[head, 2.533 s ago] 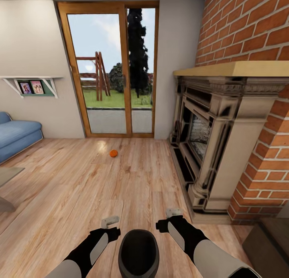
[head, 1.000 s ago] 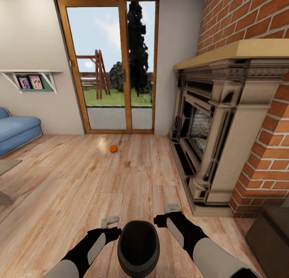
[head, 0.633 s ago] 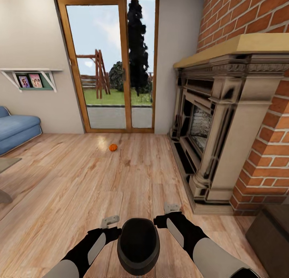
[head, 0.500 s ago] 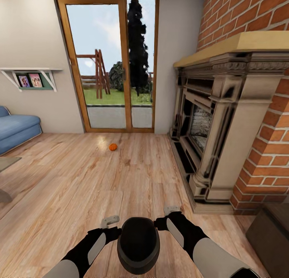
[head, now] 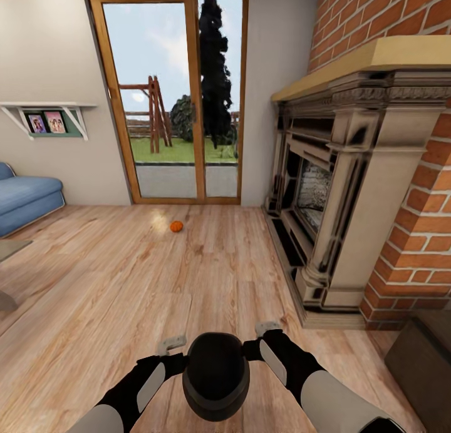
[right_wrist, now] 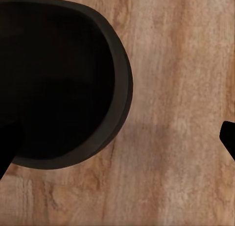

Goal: Place each of the two pumpkins and all three candles from the living room inside a cabinet in the living room (use any cabinet), then make sure every cabinet is closed, and position the cauldron so it is next to a table in the living room.

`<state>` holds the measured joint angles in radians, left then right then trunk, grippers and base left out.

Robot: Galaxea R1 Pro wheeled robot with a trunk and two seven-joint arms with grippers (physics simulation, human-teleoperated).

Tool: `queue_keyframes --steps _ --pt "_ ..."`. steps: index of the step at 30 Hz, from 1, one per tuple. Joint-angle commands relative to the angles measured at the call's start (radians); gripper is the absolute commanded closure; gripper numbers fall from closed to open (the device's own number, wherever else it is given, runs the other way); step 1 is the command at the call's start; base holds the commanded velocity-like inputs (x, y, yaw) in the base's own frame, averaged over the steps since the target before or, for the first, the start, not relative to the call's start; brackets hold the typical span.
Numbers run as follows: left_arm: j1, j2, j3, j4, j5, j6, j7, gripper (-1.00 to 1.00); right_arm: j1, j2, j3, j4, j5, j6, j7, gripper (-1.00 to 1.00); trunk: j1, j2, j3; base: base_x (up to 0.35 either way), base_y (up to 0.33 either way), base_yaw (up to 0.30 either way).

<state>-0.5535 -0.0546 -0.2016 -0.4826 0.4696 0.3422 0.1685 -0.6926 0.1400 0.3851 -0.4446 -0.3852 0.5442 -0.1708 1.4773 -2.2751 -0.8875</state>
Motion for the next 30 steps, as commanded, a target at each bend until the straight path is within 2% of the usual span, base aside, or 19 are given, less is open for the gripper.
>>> queue_keyframes --steps 1,24,30 --pt "0.0 0.001 -0.007 -0.002 0.011 0.003 0.009 -1.0 -0.001 -0.001 0.008 -0.001 -0.011 0.003 -0.009 -1.0 0.004 -0.008 -0.004 0.0 0.0 0.0" --pt "0.0 -0.002 -0.007 -0.002 0.011 0.001 0.011 -1.0 -0.001 -0.002 0.008 -0.001 -0.009 0.002 -0.007 -1.0 0.092 -0.169 -0.076 0.0 0.0 0.0" --pt "0.0 -0.006 -0.008 -0.002 0.011 0.0 0.009 -1.0 -0.001 -0.002 0.008 -0.002 -0.009 0.002 -0.007 -1.0 0.092 -0.169 -0.076 0.0 0.0 0.0"
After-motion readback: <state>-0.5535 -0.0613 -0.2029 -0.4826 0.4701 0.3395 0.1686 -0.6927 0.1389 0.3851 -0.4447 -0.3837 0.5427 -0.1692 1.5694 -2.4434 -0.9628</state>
